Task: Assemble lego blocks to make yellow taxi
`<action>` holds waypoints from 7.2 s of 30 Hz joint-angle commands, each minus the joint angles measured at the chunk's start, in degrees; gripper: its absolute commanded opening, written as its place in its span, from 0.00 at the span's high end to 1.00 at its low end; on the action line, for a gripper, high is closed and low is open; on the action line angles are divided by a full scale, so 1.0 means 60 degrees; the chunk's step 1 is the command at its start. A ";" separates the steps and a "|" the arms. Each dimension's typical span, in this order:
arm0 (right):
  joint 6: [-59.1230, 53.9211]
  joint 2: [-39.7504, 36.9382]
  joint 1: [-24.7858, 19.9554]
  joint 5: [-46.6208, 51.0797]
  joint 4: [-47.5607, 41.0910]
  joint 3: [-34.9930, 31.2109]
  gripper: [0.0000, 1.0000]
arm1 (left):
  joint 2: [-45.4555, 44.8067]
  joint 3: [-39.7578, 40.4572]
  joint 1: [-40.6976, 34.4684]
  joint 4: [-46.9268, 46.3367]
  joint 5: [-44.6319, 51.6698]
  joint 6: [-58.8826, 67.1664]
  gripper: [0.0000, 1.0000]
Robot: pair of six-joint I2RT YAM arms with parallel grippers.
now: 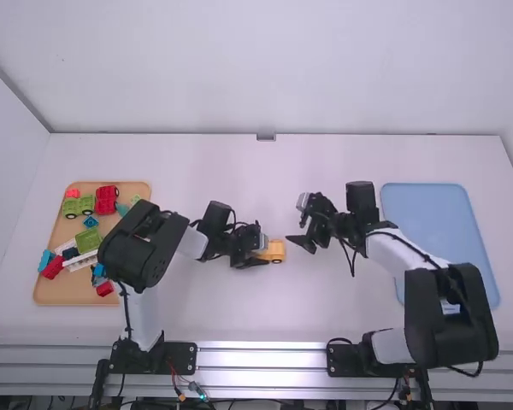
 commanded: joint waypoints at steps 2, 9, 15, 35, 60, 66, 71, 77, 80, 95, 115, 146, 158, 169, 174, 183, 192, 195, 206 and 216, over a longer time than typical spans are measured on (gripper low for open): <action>0.1840 -0.0721 0.0302 0.2248 0.0313 -0.0659 0.01 | 0.0117 0.0503 -0.0011 -0.0659 -0.0382 0.0044 0.10; 0.2284 -0.1326 0.0841 0.3096 0.0907 -0.1224 0.01 | -0.0157 0.1293 -0.0011 -0.2084 -0.0892 0.0007 0.01; 0.2284 -0.1315 0.0812 0.3093 0.0994 -0.1242 0.01 | -0.1942 0.2091 0.0302 -0.5191 -0.1155 0.0011 0.01; 0.2772 -0.1304 0.0838 0.3067 0.2477 -0.1242 0.01 | -0.6222 0.2051 0.6364 -0.9887 -0.6138 -0.7573 0.01; 0.2787 -0.1308 0.0838 0.3049 0.2896 -0.1228 0.02 | -0.3883 0.1588 0.9799 -0.8903 -0.7584 -0.8233 0.57; 0.3115 -0.1308 0.0820 0.3064 0.2983 -0.1224 0.02 | -0.3559 0.1585 0.9799 -0.8561 -0.7304 -0.7628 0.60; 0.3526 -0.1308 0.0579 0.3064 0.3118 -0.1228 0.02 | -0.3421 0.1577 0.9799 -0.8411 -0.7369 -0.7169 0.62; 0.3526 -0.1308 0.0528 0.3031 0.3075 -0.1228 0.01 | -0.3391 0.1370 0.9810 -0.7814 -0.7399 -0.6867 0.60; 0.3526 -0.1308 0.0514 0.3034 0.3075 -0.1224 0.01 | -0.3391 0.1184 0.9806 -0.7552 -0.7395 -0.6728 0.61; 0.3526 -0.1308 0.0517 0.3045 0.3155 -0.1224 0.02 | -0.3391 0.1035 0.9799 -0.7810 -0.7672 -0.6626 0.63; 0.3530 -0.1308 0.0521 0.3034 0.3136 -0.1224 0.01 | -0.3391 0.0295 0.9803 -0.6714 -0.7650 -0.6557 0.59; 0.6233 -0.1304 0.0521 0.1647 0.4750 -0.1224 0.01 | -0.5482 0.0058 0.8925 -0.6295 -0.7446 -0.7049 0.93; 0.8593 -0.1286 0.0517 0.0433 0.5887 -0.1224 0.01 | -0.7646 -0.1231 0.3931 -0.3195 -0.5074 -0.5104 0.98; 1.0786 0.0852 0.0656 -0.1013 0.9264 -0.1235 0.07 | -0.7614 -0.2306 0.0463 0.0736 -0.4867 -0.5595 0.98; 1.1497 0.2040 0.1140 -0.1326 1.1610 -0.1235 0.08 | -0.7078 -0.2306 0.0025 0.1545 -0.5155 -0.5920 0.98; 1.1588 0.2393 0.1555 -0.0772 1.1970 -0.1235 0.10 | -0.5581 -0.2273 -0.0018 0.3235 -0.5002 -0.7322 0.99; 1.1602 0.2393 0.1708 -0.0004 1.1610 -0.1224 0.13 | -0.5009 -0.2269 -0.0051 0.4109 -0.4284 -0.7825 0.98; 1.1599 0.2393 0.1807 0.0142 1.1599 -0.1228 0.14 | -0.4881 -0.2269 -0.0372 0.4277 -0.4484 -0.7825 0.98; 1.1493 0.2393 0.2076 0.0739 1.1304 -0.1242 0.37 | -0.4874 -0.2269 -0.1249 0.4426 -0.6156 -0.8083 0.98; 1.1489 0.2393 0.2080 0.0747 1.1136 -0.1242 0.41 | -0.4874 -0.2269 -0.1260 0.4488 -0.6535 -0.8076 0.98</action>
